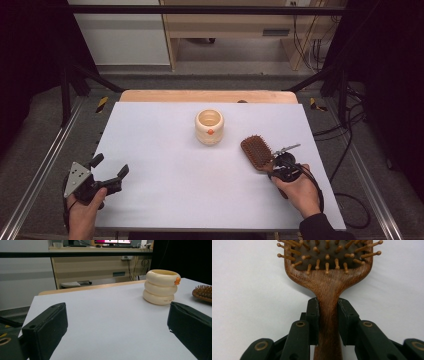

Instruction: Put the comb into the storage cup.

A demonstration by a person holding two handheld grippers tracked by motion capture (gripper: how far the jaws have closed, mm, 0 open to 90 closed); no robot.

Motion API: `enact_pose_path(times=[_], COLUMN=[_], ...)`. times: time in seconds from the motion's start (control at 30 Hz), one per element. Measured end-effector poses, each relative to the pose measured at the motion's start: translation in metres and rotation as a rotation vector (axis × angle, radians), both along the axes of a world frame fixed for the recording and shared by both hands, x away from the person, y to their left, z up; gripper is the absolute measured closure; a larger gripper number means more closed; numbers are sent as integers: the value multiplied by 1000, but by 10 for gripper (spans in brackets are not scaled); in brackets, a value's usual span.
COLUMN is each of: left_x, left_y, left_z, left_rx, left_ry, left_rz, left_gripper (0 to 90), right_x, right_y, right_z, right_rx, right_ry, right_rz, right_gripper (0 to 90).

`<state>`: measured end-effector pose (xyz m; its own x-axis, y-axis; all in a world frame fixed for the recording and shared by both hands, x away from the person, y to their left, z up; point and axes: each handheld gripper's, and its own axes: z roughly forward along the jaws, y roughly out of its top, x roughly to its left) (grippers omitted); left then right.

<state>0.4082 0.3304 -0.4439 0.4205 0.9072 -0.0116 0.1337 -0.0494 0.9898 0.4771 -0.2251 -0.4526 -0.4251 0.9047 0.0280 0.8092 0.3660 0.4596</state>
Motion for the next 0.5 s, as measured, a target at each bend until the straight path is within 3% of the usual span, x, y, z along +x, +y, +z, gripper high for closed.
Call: enact_pose_path(times=[0.2, 0.5], left_x=[-1, -3], left_y=[-2, -5], left_z=[1, 2], left_rx=[5, 8], left_ry=[0, 0], left_rz=[1, -8], left_gripper=[31, 31], right_x=[-5, -15], right_y=[-10, -14], right_z=[12, 17], right_rx=[61, 160], right_ry=[-73, -227], right_rz=[-25, -41], right_gripper=[726, 726])
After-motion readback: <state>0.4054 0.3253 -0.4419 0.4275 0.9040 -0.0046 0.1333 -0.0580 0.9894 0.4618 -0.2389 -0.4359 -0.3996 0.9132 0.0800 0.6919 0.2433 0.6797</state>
